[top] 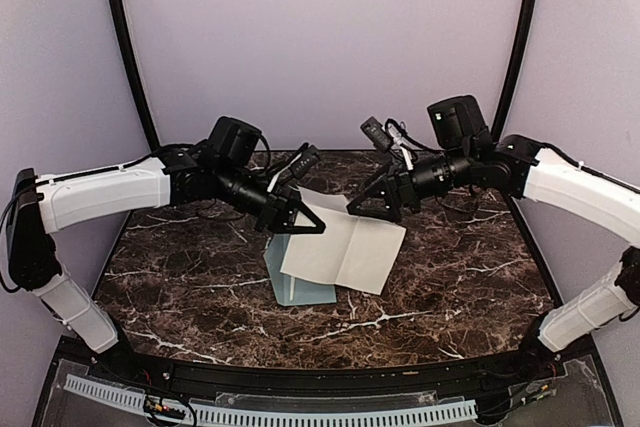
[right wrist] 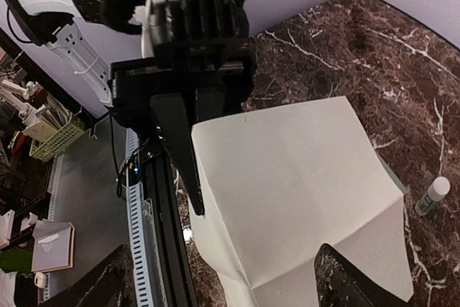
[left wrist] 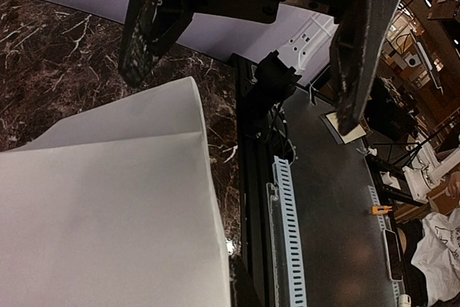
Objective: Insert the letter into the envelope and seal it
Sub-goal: Fold the letter.
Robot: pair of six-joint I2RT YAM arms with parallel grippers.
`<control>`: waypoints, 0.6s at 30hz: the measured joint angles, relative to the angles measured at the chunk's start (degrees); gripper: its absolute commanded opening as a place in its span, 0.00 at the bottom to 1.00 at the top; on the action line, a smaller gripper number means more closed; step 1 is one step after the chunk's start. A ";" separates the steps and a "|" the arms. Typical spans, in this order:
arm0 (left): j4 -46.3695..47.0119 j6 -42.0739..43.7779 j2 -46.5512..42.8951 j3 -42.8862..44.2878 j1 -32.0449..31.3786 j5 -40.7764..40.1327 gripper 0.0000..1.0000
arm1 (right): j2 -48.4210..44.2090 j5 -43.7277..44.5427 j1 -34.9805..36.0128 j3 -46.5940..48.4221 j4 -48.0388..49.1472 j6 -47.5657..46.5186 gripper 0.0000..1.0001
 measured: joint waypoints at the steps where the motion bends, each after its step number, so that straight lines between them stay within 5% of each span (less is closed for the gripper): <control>1: -0.42 0.42 0.07 0.00 -0.02 0.94 0.00 | 0.81 0.02 0.55 0.42 -1.36 -0.96 0.76; 18: -5.03 1.77 0.76 1.97 -0.04 7.02 0.00 | 4.13 0.44 4.42 1.27 -9.44 -7.26 0.34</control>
